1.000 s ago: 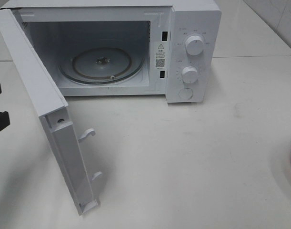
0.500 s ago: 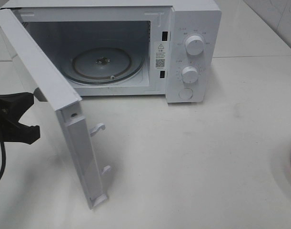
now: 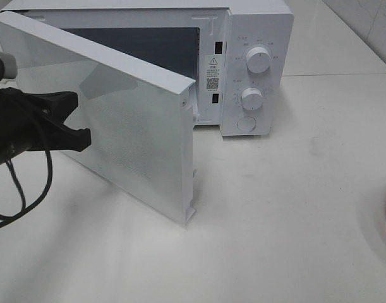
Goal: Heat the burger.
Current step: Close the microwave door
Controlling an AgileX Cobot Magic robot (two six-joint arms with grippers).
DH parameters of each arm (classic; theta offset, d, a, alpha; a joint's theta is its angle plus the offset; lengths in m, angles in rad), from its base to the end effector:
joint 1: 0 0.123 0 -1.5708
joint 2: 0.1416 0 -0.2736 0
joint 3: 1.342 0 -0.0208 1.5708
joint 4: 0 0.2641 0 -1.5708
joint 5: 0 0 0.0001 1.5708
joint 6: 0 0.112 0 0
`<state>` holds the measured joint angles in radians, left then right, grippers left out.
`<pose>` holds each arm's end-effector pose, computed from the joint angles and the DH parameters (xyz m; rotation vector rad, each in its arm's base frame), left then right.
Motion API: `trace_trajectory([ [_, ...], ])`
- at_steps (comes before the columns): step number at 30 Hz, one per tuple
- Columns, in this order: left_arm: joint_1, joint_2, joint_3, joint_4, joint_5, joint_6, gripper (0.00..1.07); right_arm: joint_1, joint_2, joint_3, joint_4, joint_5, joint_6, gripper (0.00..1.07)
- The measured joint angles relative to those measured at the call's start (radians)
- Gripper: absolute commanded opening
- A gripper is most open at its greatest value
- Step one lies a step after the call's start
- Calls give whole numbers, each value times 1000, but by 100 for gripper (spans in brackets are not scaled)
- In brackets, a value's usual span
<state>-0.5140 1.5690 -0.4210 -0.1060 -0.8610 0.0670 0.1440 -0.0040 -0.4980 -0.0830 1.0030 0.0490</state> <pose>0.2609 -0.1370 0.1510 0.3945 1.7384 -0.3016 0.0400 -0.0021 0.2797 -0.0931 1.9799 0.0269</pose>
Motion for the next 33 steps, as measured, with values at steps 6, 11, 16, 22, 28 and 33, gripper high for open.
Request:
trace_trajectory([
  [6, -50, 62, -79, -77, 0, 4, 0, 0, 0, 0, 0, 0, 0, 76],
  [11, -93, 116, -148, -161, 0, 32, 0, 0, 0, 0, 0, 0, 0, 76],
  [16, -139, 168, -217, -264, 0, 92, 0, 0, 0, 0, 0, 0, 0, 76],
  [22, -173, 241, -315, -368, 12, 149, 0, 0, 0, 0, 0, 0, 0, 76],
  [28, -173, 284, -389, -416, 38, 169, 0, 0, 0, 0, 0, 0, 0, 76],
  [33, -173, 323, -461, -446, 56, 185, 0, 0, 0, 0, 0, 0, 0, 76],
])
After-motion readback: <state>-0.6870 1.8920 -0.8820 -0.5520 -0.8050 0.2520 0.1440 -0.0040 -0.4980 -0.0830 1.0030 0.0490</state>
